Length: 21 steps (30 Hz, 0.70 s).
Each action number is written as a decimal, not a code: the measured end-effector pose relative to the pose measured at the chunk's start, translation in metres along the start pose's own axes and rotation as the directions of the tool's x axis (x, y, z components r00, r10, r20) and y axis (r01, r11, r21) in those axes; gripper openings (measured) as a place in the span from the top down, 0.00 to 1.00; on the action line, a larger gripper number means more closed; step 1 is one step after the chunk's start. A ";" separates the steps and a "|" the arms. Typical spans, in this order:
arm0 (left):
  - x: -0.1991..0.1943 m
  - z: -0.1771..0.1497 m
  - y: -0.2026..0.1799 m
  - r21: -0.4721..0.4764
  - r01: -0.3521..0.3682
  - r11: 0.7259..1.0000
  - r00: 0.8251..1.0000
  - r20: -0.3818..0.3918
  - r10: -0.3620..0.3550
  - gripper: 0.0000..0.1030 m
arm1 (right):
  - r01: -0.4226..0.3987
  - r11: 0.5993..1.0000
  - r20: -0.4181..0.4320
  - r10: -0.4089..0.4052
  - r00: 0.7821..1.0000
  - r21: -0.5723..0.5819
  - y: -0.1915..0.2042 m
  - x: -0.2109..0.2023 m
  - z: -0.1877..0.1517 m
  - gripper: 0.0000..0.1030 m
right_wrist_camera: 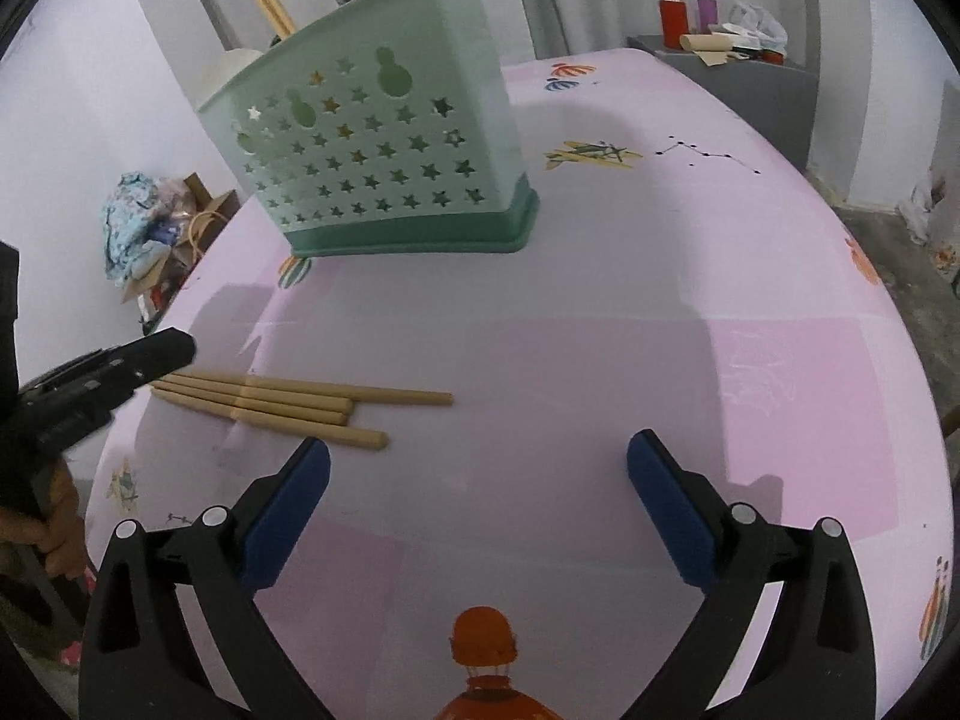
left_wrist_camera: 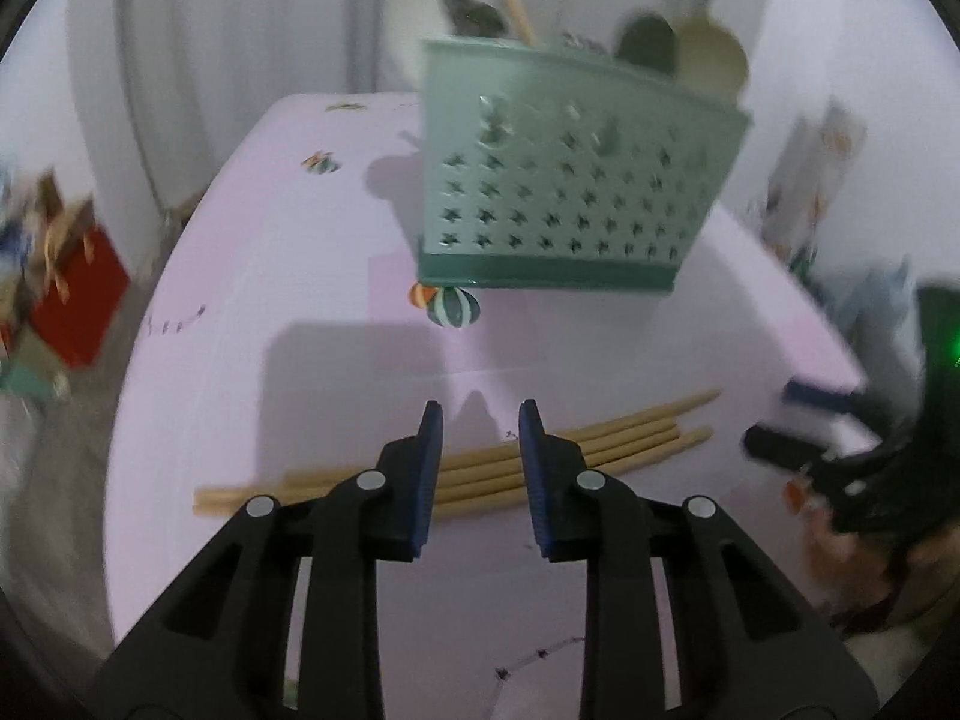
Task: Organize utensils
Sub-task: 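Move both open grippers back toward the wooden chopsticks on the table, then grasp one wooden chopstick with the left gripper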
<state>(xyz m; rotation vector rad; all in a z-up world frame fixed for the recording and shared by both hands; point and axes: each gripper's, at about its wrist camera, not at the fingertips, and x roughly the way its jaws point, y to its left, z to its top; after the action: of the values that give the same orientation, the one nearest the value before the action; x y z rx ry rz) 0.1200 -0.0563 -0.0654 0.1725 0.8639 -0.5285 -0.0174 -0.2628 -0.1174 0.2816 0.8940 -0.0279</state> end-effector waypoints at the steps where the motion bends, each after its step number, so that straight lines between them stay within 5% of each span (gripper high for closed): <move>1: 0.001 -0.002 -0.003 0.027 -0.006 1.000 1.000 -0.008 0.006 0.76 | 0.010 1.000 -0.002 -0.010 1.000 0.003 -0.001 0.000 0.000 0.06; 4: 0.012 -0.016 -0.018 0.147 -0.054 0.988 0.998 -0.028 0.059 0.77 | 0.030 1.000 -0.007 -0.030 1.000 0.007 -0.002 0.000 0.000 0.06; 12: 0.002 -0.042 -0.037 0.253 -0.089 0.963 0.996 0.013 0.089 0.76 | 0.016 1.000 0.001 -0.016 1.000 0.022 -0.008 -0.001 0.000 0.06; 21: -0.011 -0.038 -0.026 0.148 0.038 0.988 0.999 0.018 -0.041 0.76 | 0.043 0.999 -0.005 -0.043 0.999 -0.001 -0.003 0.001 0.001 0.06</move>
<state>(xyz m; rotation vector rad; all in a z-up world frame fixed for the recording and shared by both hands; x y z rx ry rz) 0.0755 -0.0609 -0.0793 0.2857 0.8095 -0.6306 -0.0167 -0.2654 -0.1182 0.2616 0.9050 -0.0670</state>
